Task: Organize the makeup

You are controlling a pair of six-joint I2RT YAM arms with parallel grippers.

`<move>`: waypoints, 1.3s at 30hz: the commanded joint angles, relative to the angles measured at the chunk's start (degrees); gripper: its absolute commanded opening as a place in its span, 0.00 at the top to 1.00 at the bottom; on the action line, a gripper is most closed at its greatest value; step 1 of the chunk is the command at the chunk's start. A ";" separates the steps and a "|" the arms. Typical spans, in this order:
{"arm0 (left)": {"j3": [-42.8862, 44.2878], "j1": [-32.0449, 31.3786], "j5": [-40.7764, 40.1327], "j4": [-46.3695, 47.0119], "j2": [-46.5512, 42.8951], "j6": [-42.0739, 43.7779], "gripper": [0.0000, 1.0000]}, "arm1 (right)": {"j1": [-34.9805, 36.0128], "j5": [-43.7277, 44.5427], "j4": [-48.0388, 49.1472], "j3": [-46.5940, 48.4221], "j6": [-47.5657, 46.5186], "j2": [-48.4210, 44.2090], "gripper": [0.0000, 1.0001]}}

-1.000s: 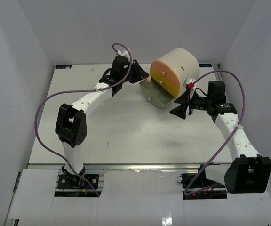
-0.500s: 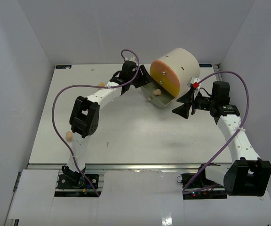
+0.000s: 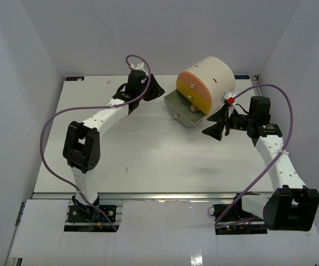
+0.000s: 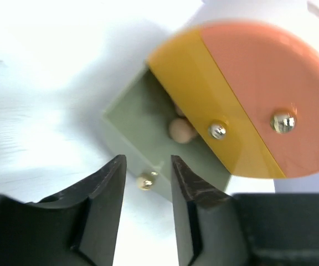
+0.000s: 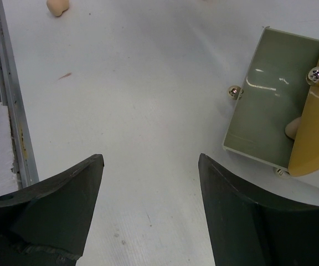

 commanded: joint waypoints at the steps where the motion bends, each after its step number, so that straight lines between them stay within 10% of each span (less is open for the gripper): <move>1: -2.95 9.35 -6.92 -8.34 -5.64 1.13 0.54 | -0.38 -1.81 1.82 -0.16 0.35 -0.27 0.24; 21: 14.15 16.23 -22.74 -21.44 14.25 11.41 0.25 | -0.38 -1.61 1.80 -0.16 0.35 0.65 0.24; 31: 19.02 16.97 -25.15 -22.50 19.63 11.86 0.34 | -0.38 -1.54 1.77 -0.16 0.35 0.56 0.24; 39: 18.43 16.97 -22.25 -22.26 18.74 10.73 0.67 | -2.10 -1.52 1.78 -0.16 0.35 0.44 0.24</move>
